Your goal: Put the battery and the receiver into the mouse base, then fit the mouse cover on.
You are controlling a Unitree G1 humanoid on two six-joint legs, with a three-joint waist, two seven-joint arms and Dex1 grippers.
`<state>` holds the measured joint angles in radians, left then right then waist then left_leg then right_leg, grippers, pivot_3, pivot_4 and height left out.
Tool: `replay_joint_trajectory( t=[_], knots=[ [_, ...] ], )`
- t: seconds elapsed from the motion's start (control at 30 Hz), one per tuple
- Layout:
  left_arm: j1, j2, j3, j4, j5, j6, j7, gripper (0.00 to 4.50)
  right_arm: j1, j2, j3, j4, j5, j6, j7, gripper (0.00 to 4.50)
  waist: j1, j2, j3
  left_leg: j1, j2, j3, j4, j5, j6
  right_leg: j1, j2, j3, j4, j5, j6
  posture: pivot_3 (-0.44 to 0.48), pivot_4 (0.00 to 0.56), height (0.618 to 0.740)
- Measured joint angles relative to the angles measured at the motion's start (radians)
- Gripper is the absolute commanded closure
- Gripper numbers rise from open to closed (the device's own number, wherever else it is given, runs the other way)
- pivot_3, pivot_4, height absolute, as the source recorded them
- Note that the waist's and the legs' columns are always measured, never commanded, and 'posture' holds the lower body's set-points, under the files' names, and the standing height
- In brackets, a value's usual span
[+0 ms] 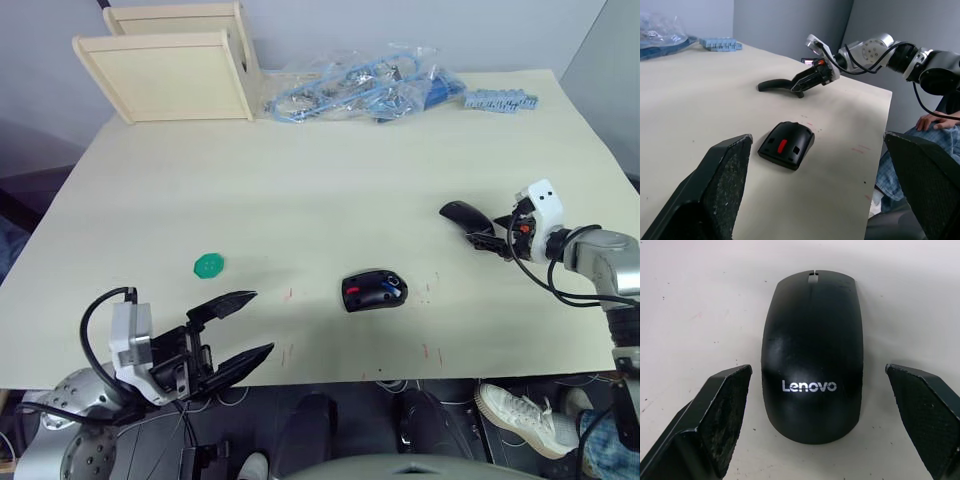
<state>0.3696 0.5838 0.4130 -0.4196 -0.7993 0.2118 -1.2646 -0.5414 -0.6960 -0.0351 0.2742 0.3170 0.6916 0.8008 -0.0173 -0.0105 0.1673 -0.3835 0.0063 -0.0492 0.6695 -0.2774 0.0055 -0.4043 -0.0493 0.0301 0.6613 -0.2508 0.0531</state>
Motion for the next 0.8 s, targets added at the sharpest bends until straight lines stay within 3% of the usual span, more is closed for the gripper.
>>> replay_joint_trajectory(
  t=[0.8],
  knots=[
    [0.010, -0.015, -0.023, 0.025, 0.012, -0.026, -0.006, 0.03, -0.003, 0.023, 0.000, 0.018, -0.018, -0.027, -0.001, 0.00, 0.000, 0.000, 0.000, 0.000, 0.000, 0.000, 0.000, 0.000, 0.000, 0.000, 0.000, 0.000, 0.000, 0.000, 0.000, 0.000, 0.150, 0.740]
  ],
)
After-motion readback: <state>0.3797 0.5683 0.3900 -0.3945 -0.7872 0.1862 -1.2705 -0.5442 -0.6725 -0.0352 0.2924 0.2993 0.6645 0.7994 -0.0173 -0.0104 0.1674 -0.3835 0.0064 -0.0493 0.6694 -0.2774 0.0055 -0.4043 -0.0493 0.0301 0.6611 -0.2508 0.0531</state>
